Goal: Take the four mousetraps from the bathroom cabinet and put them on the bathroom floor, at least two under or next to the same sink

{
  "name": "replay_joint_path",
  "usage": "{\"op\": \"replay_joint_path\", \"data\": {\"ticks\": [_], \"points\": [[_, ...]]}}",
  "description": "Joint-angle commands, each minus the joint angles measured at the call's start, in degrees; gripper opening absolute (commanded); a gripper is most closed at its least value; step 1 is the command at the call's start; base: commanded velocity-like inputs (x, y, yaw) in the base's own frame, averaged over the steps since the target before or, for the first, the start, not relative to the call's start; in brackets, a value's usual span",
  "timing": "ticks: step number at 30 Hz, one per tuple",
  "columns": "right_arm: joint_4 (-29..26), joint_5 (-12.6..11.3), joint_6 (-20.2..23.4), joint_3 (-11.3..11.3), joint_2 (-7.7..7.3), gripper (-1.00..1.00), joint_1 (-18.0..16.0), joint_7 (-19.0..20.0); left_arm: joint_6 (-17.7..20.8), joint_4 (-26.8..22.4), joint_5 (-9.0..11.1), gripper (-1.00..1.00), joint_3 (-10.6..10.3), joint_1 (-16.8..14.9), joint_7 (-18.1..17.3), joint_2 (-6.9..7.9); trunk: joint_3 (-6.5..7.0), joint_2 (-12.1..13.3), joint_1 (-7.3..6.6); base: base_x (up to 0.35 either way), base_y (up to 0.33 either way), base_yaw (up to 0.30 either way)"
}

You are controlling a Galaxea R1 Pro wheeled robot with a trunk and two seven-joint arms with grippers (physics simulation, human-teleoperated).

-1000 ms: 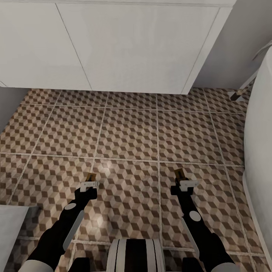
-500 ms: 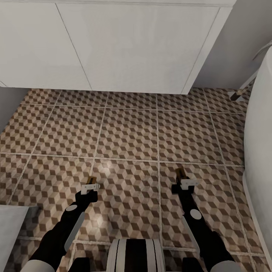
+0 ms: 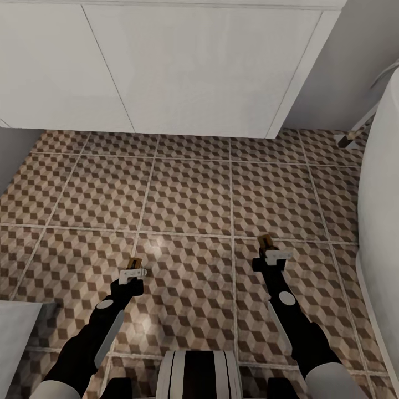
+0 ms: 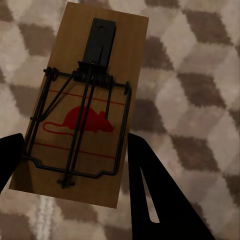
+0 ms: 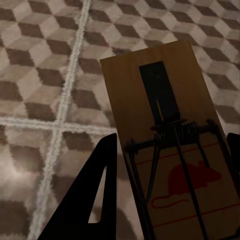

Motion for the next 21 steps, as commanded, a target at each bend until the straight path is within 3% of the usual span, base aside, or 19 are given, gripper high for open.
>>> {"op": "replay_joint_path", "data": {"ticks": [1, 12, 21], "points": [[0.0, 0.1, -0.1, 0.3, -0.06, -1.0, 0.0, -0.3, 0.2, -0.1, 0.4, -1.0, -0.3, 0.0, 0.6, 0.11, -0.03, 0.0, -0.01, 0.0, 0.0, 0.0], [-0.9, 0.1, -0.1, 0.4, -0.07, -1.0, -0.1, -0.5, 0.0, -2.8, 0.4, -1.0, -0.4, 0.0, 0.6, 2.01, -0.03, 0.0, -0.01, 0.0, 0.0, 0.0], [-1.2, 0.1, -0.1, 0.4, -0.07, -1.0, -0.1, -0.6, -0.1, -4.5, 0.4, -1.0, -0.6, 0.0, 0.6, 2.49, -0.03, 0.0, -0.01, 0.0, 0.0, 0.0]]}}
